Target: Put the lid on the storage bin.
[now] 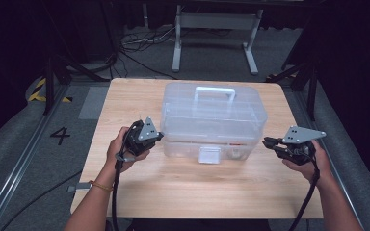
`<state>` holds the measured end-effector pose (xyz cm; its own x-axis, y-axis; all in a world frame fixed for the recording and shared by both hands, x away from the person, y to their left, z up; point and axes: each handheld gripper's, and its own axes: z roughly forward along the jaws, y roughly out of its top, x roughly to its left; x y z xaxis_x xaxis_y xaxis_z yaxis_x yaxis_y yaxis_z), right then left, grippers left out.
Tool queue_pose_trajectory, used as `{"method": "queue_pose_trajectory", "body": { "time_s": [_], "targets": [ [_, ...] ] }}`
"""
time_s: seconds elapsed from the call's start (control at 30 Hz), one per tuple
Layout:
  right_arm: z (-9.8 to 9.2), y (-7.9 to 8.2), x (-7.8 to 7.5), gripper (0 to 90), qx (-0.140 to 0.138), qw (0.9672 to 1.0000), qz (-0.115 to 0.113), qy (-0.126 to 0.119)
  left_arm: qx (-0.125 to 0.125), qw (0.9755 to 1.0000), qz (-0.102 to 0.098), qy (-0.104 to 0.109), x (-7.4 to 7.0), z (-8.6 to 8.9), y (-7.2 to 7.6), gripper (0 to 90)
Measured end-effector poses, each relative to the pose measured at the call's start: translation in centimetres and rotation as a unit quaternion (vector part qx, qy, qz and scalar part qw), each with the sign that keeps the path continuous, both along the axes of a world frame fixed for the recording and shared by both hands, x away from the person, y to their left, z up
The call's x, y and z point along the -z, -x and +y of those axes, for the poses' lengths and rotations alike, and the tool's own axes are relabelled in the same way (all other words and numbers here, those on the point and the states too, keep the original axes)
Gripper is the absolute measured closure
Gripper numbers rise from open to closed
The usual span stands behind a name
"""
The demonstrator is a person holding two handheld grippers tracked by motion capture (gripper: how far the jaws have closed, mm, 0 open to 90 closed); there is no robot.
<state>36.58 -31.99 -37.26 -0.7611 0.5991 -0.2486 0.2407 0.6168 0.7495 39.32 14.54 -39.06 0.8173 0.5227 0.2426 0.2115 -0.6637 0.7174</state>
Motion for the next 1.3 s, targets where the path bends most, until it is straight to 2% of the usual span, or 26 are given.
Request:
{"method": "queue_pose_trajectory", "body": {
  "time_s": [0.47,0.63,0.7,0.77,0.9,0.93,0.97,1.0,1.03,1.13,1.3],
  "targets": [
    [0.8,-0.4,1.4,81.9,-0.009,0.9998,0.015,0.009,-0.012,0.9999,0.012,0.0,1.1,0.7,0.1,90.0],
    [0.8,-0.5,1.6,81.4,-0.002,0.9999,0.015,0.007,-0.013,0.9999,0.009,-0.003,1.3,0.8,0.2,90.0],
    [0.7,-0.6,1.8,81.3,0.0,0.9997,0.018,0.015,-0.013,0.9998,0.012,0.001,1.4,0.9,0.1,89.9],
    [0.5,-0.7,2.0,81.2,0.003,0.9997,0.021,0.011,-0.014,0.9998,0.013,0.002,1.5,1.0,0.1,89.9],
    [0.5,-0.8,2.3,81.2,0.005,0.9997,0.022,0.012,-0.016,0.9995,0.013,-0.023,2.3,0.5,0.0,89.9],
    [0.5,-0.8,2.4,81.2,0.006,0.9997,0.023,0.011,-0.01,0.9996,0.022,-0.018,2.4,0.4,-0.1,89.7],
    [0.4,-0.8,2.4,81.2,0.006,0.9997,0.022,0.009,-0.01,0.9994,0.025,-0.022,2.6,0.2,-0.2,89.7],
    [0.4,-0.8,2.5,81.3,0.008,0.9997,0.021,0.007,-0.01,0.9994,0.025,-0.022,2.6,0.2,-0.2,89.6],
    [0.5,-0.9,2.5,81.4,0.01,0.9997,0.02,0.005,-0.014,0.9992,0.019,-0.033,2.8,-0.1,-0.1,89.7],
    [0.5,-1.0,2.6,81.4,0.014,0.9997,0.019,0.005,-0.011,0.9994,0.025,-0.019,2.7,0.1,-0.3,89.5],
    [0.5,-1.1,2.6,81.2,0.014,0.9997,0.018,0.003,-0.011,0.9994,0.025,-0.019,2.7,0.1,-0.3,88.0]
  ]
}}
